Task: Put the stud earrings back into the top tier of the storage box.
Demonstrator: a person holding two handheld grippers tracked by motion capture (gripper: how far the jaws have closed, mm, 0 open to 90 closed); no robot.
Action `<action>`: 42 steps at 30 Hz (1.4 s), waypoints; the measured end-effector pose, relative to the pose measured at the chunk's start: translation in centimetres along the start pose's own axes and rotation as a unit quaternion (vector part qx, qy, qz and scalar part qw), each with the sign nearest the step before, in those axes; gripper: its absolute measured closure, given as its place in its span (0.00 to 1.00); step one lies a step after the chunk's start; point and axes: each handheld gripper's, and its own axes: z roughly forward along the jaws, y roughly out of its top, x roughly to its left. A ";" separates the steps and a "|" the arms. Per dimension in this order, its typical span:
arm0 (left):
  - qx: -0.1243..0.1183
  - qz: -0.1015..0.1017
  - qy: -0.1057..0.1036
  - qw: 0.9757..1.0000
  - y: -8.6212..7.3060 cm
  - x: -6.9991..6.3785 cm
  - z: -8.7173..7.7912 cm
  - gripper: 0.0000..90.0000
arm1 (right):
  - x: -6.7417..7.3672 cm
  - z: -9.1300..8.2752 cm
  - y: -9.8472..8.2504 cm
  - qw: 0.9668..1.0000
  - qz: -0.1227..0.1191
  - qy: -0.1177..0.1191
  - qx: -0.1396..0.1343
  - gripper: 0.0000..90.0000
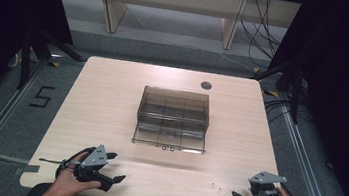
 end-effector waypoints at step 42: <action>0.006 0.012 0.008 1.000 0.0 0.0 0.2 0.21 | 3.4 1.1 4.6 0.986 -0.087 0.054 0.130 0.67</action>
